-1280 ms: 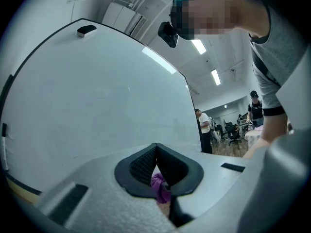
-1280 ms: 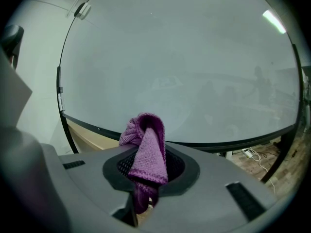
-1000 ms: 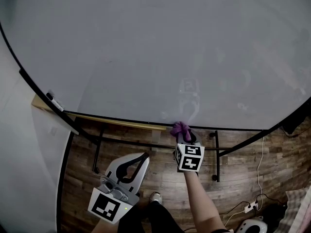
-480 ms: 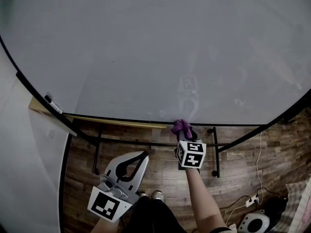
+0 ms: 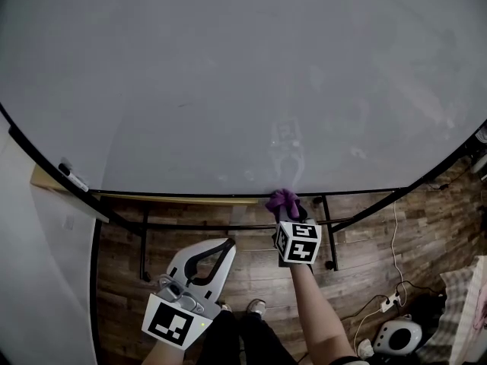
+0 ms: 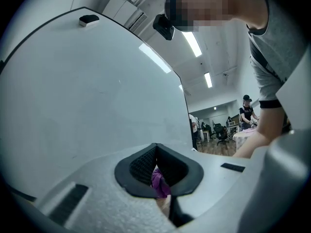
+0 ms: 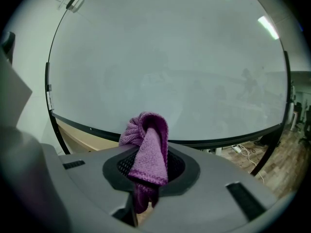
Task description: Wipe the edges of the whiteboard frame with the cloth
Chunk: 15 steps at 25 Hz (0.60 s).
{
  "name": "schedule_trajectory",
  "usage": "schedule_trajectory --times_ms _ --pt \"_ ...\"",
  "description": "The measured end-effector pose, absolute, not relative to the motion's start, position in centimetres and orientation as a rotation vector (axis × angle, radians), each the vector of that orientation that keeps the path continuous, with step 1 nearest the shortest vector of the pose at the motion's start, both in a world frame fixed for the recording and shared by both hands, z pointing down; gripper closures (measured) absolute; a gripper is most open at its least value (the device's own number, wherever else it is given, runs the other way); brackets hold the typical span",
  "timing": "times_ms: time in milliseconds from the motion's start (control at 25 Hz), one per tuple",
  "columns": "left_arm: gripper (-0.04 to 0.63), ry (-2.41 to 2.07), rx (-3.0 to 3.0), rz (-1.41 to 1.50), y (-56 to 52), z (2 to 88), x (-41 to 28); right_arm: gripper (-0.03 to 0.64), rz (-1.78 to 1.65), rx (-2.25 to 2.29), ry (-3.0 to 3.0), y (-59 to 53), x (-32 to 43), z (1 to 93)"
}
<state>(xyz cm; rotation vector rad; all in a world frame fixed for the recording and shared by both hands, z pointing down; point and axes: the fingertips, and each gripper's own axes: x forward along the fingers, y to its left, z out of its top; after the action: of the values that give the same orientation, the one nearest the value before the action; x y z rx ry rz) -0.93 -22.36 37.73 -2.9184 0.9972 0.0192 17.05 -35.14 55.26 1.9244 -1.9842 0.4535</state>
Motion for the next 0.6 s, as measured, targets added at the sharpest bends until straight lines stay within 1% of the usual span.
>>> schedule_trajectory --times_ms 280,440,600 --pt "0.578 0.989 -2.935 -0.004 -23.3 38.3 0.1 0.555 0.403 1.890 -1.981 -35.2 17.2 55.2" --pt "0.578 1.010 -2.930 0.060 -23.9 37.7 1.8 0.554 0.393 1.824 -2.035 -35.3 17.0 55.1" --pt "0.578 1.044 -2.933 0.129 -23.9 37.1 4.5 0.555 0.395 1.798 -2.057 -35.0 18.5 55.0"
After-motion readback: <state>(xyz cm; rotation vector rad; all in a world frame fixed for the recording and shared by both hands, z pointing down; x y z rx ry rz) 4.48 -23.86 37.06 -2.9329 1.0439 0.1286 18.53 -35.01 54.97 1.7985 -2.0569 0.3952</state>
